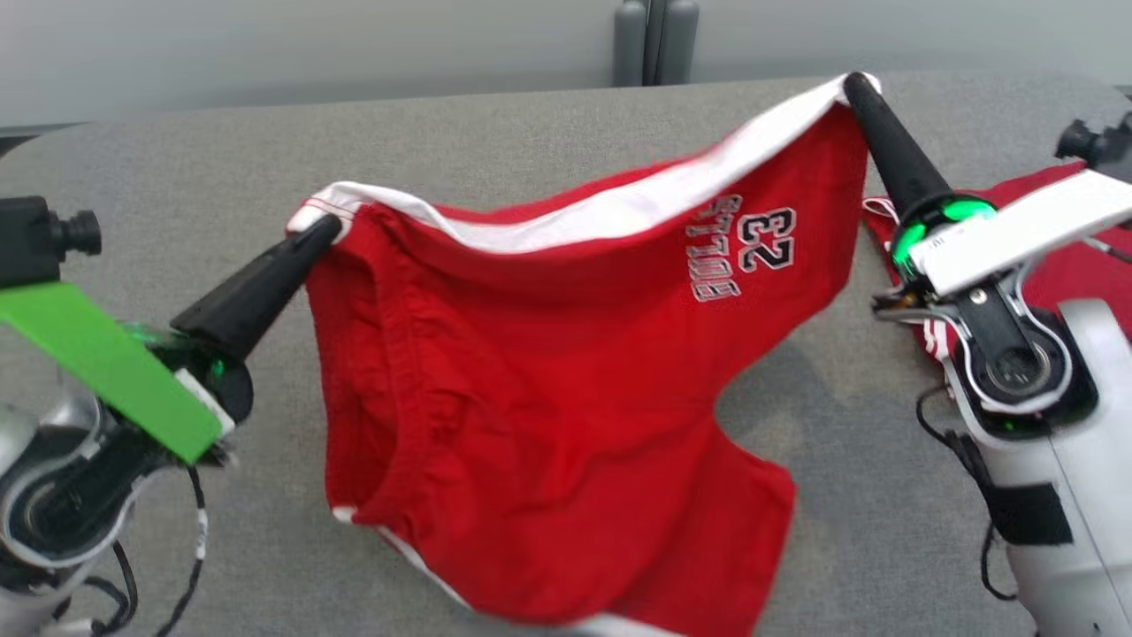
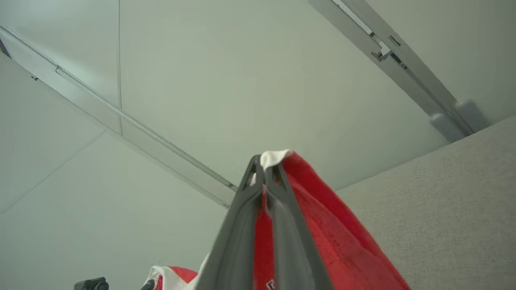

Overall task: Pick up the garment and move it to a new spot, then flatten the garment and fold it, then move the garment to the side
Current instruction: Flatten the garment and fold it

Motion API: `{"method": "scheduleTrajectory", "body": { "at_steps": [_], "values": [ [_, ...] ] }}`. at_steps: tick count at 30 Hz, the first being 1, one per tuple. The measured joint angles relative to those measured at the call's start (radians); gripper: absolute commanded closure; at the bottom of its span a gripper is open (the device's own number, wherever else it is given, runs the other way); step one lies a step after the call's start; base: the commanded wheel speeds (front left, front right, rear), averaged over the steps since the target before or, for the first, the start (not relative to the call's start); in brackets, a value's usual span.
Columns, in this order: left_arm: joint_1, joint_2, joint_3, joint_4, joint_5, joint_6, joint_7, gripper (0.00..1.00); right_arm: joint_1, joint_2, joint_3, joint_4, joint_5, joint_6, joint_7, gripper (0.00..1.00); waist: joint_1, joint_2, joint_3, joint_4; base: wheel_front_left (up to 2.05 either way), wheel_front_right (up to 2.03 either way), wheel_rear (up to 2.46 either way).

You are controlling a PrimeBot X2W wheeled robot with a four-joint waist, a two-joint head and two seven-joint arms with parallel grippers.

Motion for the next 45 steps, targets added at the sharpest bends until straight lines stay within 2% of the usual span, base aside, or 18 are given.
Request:
{"method": "scheduleTrajectory", "body": {
  "at_steps": [4,5,6,7,9,11,13,16,19,21,25,27,31,35,40,45],
  "values": [
    [-0.101,-0.026,-0.006,0.19,0.024,0.079,0.039,1.0,-0.157,0.105,-0.011,0.152,-0.011,-0.041,-0.018,1.0,0.0,0.0,0.053,-0.006,0.0,0.0,0.0],
    [-0.158,-0.03,-0.003,0.227,0.085,0.082,0.038,1.0,-0.229,0.131,-0.027,0.184,-0.03,-0.045,-0.039,1.0,0.0001,0.0,0.067,-0.007,0.0,0.0,0.0],
    [-0.285,-0.058,0.044,0.267,0.193,0.086,-0.007,1.0,-0.379,0.172,-0.071,0.204,-0.09,-0.044,-0.098,1.0,0.0001,0.0,0.094,-0.009,0.0,0.0,0.0],
    [-0.361,-0.07,0.054,0.259,0.262,0.076,-0.019,1.0,-0.453,0.189,-0.096,0.183,-0.098,-0.044,-0.129,1.0,0.0002,0.0,0.108,-0.009,0.0,0.0,0.0],
    [-0.477,-0.118,0.08,0.226,0.307,0.066,-0.047,1.0,-0.571,0.214,-0.119,0.115,-0.1,-0.039,-0.169,1.0,0.0001,0.0,0.136,-0.01,0.0,0.0,0.0],
    [-0.512,-0.148,0.063,0.19,0.334,0.04,-0.057,1.0,-0.621,0.197,-0.099,0.079,-0.122,-0.034,-0.178,1.0,0.0001,0.0,0.164,-0.009,0.0,0.0,0.0],
    [-0.496,-0.156,0.019,0.192,0.367,0.015,-0.061,1.0,-0.597,0.167,-0.06,0.089,-0.153,-0.034,-0.178,1.0,0.0001,0.0,0.192,-0.008,0.0,0.0,0.0],
    [-0.398,-0.165,-0.024,0.263,0.379,0.007,-0.093,1.0,-0.471,0.144,-0.023,0.142,-0.19,-0.034,-0.17,1.0,0.0001,0.0,0.235,-0.009,0.0,0.0,0.0],
    [-0.275,-0.215,-0.058,0.373,0.388,-0.001,-0.176,1.0,-0.29,0.143,-0.021,0.216,-0.19,-0.034,-0.17,1.0,0.0002,0.0,0.276,-0.011,0.0,0.0,0.0],
    [-0.213,-0.237,-0.111,0.438,0.448,-0.026,-0.212,1.0,-0.164,0.146,-0.026,0.265,-0.167,-0.034,-0.179,1.0,0.0002,0.0,0.301,-0.013,0.0,0.0,0.0],
    [-0.084,-0.28,-0.146,0.574,0.448,-0.04,-0.258,1.0,0.027,0.157,-0.027,0.344,-0.136,-0.033,-0.218,1.0,0.0002,0.0,0.34,-0.019,0.0,0.0,0.0],
    [-0.039,-0.292,-0.144,0.617,0.439,-0.058,-0.259,1.0,0.039,0.163,-0.025,0.34,-0.136,-0.022,-0.239,1.0,0.0,0.0,0.351,-0.027,0.0,0.0,0.0],
    [-0.032,-0.308,-0.116,0.651,0.443,-0.1,-0.267,1.0,0.042,0.165,-0.026,0.345,-0.142,0.037,-0.265,1.0,0.0,0.0,0.355,-0.046,0.0,0.0,0.0],
    [-0.027,-0.335,-0.105,0.667,0.444,-0.124,-0.267,1.0,0.051,0.116,-0.046,0.374,-0.157,0.062,-0.289,1.0,0.0,0.0,0.336,-0.049,0.0,0.0,0.0],
    [0.034,-0.389,-0.085,0.657,0.457,-0.137,-0.266,1.0,0.099,0.06,-0.058,0.396,-0.187,0.092,-0.295,1.0,0.0,0.0,0.293,-0.04,0.0,0.0,0.0],
    [0.169,-0.397,-0.054,0.619,0.486,-0.146,-0.264,1.0,0.2,0.037,-0.056,0.394,-0.187,0.128,-0.295,1.0,0.0,0.0,0.237,-0.029,0.0,0.0,0.0]
  ]
}}
